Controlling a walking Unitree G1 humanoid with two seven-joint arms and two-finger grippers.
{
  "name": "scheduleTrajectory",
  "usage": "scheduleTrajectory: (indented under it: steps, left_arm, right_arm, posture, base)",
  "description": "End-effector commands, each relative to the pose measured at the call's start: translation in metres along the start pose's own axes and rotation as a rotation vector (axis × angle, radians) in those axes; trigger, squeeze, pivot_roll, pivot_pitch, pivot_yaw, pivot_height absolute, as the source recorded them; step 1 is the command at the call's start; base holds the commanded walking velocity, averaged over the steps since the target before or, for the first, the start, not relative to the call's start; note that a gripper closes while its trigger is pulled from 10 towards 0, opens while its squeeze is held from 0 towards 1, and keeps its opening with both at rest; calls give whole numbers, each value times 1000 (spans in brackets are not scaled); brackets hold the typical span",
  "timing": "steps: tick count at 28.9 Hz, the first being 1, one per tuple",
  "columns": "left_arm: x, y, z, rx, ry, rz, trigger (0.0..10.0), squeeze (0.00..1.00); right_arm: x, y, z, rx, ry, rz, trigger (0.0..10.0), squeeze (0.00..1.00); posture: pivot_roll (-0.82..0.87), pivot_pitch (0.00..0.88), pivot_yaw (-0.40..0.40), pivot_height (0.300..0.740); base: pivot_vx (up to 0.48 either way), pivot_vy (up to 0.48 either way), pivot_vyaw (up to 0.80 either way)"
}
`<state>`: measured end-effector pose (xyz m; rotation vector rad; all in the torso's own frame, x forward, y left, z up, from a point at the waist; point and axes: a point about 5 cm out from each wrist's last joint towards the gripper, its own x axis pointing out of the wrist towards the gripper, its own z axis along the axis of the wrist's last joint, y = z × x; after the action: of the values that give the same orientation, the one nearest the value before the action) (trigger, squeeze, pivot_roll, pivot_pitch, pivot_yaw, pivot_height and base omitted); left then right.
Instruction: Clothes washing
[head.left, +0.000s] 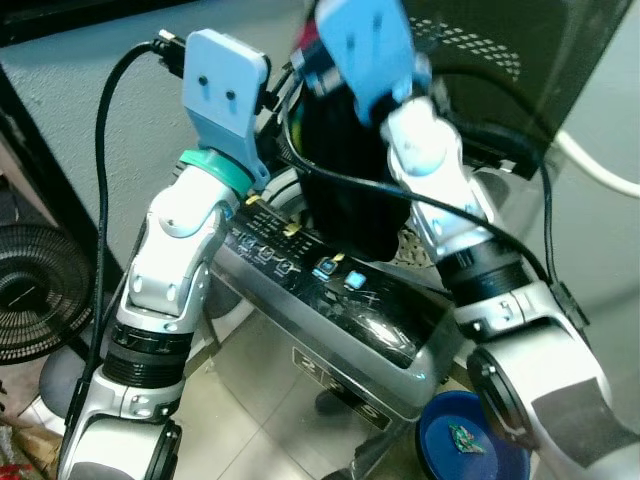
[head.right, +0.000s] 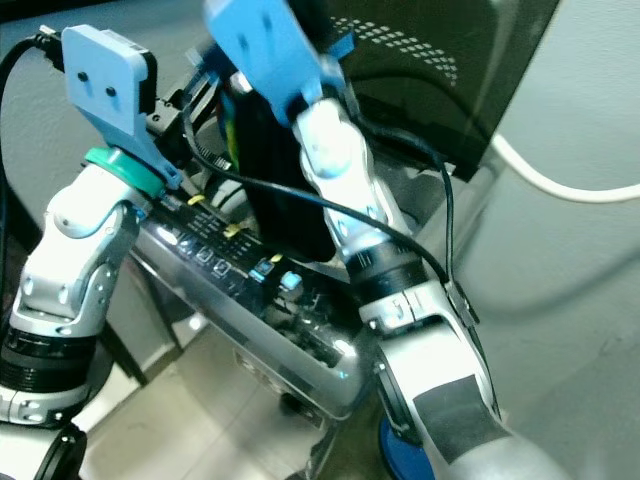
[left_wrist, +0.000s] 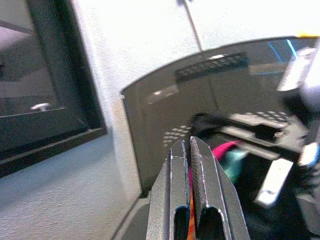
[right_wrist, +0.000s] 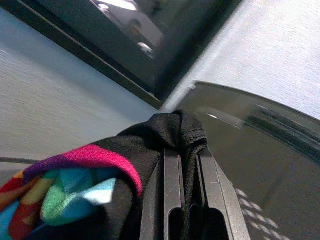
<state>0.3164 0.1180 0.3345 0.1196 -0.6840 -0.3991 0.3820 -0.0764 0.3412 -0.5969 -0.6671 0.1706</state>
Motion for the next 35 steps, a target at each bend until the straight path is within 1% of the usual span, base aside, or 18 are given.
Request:
scheduleTrajectory:
  steps: [1,4,10,11,12,13,14,16,18,22,26,28,29,30,31,32,34,35]
  left_arm:
    - [-4,1,-1,-20,16,-11,10000,0]
    - [-8,14,4,-38,10,9,10000,0]
    - [-7,18,8,-40,3,11,10000,0]
    - [-6,17,9,-41,1,9,10000,0]
    - [-5,16,9,-41,-2,8,10000,0]
    - [-5,16,9,-41,-2,8,10000,0]
    - [-4,15,10,-43,-5,8,10000,0]
    - [-4,15,10,-43,-5,8,10000,0]
    - [-3,14,10,-45,-8,11,10000,0]
    - [-4,15,10,-44,-7,14,10000,0]
    - [-3,17,11,-45,-6,30,10000,0]
    - [-3,18,11,-45,-6,34,10000,0]
    - [-3,18,11,-46,-6,36,10000,0]
    - [-3,18,11,-46,-6,36,10000,0]
    - [-3,18,11,-46,-6,39,10000,0]
    - [-3,18,11,-46,-6,39,10000,0]
    - [-3,22,10,-38,-5,66,10000,0]
    - [-3,22,10,-38,-5,66,10000,0]
  right_arm:
    - [1,-7,10,12,-68,27,10000,0]
    - [-5,-9,3,13,-68,178,10000,0]
    - [-4,-5,-10,61,39,214,10000,0]
    - [-2,-3,-12,102,67,203,10000,792]
    - [2,-2,-12,168,92,166,10000,1000]
    - [2,-2,-12,168,92,166,10000,1000]
    - [5,-4,-10,257,105,118,10000,1000]
    - [5,-4,-10,257,105,118,10000,1000]
    - [11,-17,-6,425,99,22,10000,1000]
    - [12,-23,-6,427,90,22,10000,1000]
    - [11,-35,-9,346,82,75,10000,1000]
    - [12,-38,-8,347,70,84,10000,1000]
    - [11,-41,1,384,2,107,10000,1000]
    - [11,-41,1,384,2,107,10000,1000]
    - [10,-45,11,428,-82,108,10000,0]
    - [10,-45,11,428,-82,108,10000,0]
    - [6,-67,30,599,-255,-8,10000,0]
    - [6,-67,30,599,-255,-8,10000,0]
  posture:
    - [27,0,17,740]
    - [16,0,22,740]
    - [15,0,23,740]
    - [16,0,23,740]
    - [18,0,23,740]
    - [18,0,23,740]
    - [21,0,22,740]
    - [21,0,22,740]
    - [22,0,23,740]
    - [18,0,25,740]
    - [13,0,23,740]
    - [11,0,22,740]
    - [10,0,20,740]
    - [10,0,20,740]
    - [10,0,20,740]
    - [10,0,20,740]
    - [14,0,21,740]
    - [14,0,21,740]
  base:
    - [0,0,0]
    - [0,0,0]
    - [0,0,0]
    - [0,0,0]
    - [0,0,0]
    - [0,0,0]
    - [0,0,0]
    - [0,0,0]
    - [0,0,0]
    - [0,0,0]
    - [0,0,0]
    - [0,0,0]
    - [0,0,0]
    - [0,0,0]
    - [0,0,0]
    - [0,0,0]
    - [0,0,0]
    - [0,0,0]
